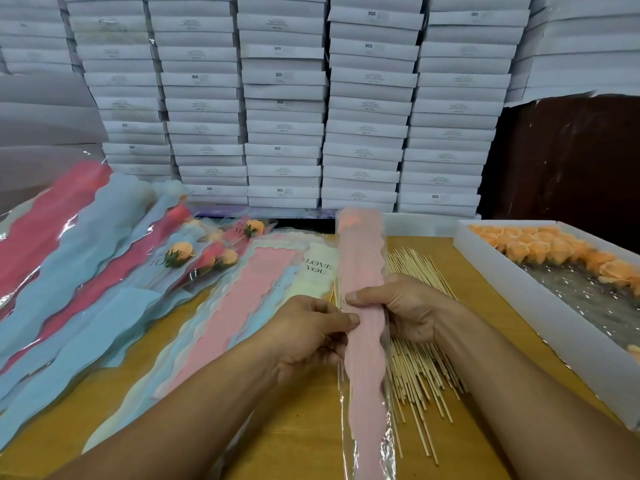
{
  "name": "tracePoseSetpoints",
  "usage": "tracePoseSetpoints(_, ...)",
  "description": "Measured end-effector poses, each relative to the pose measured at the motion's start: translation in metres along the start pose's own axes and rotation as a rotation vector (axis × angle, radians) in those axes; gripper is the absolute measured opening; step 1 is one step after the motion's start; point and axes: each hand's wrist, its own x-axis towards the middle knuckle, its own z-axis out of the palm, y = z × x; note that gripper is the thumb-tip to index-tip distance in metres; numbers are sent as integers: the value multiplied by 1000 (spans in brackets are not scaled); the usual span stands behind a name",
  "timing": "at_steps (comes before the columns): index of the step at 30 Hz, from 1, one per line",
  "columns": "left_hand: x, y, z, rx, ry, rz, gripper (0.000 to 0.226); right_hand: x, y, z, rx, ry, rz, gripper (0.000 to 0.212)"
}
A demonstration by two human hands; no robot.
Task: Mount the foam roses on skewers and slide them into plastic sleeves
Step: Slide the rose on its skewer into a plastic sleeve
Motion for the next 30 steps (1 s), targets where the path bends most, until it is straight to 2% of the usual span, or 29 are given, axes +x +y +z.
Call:
tracePoseSetpoints(5, -1, 2, -1, -15, 30, 41, 14, -2, -3, 5, 35, 21, 1, 45)
tracePoseSetpoints(11, -6, 11, -15, 15, 59, 87, 13, 7, -3, -2, 68, 107, 35, 44)
tracePoseSetpoints(17, -9, 20, -40, 73, 108, 113, 13, 8, -2, -6, 21, 69, 57, 56)
tracePoseSetpoints(24, -11, 27, -79, 123, 204, 156, 24, 7, -2, -6, 7, 53, 53, 52)
tracePoseSetpoints(30, -13, 28, -110, 105, 279, 166, 21, 5, -2, -7, -26, 30, 43, 46)
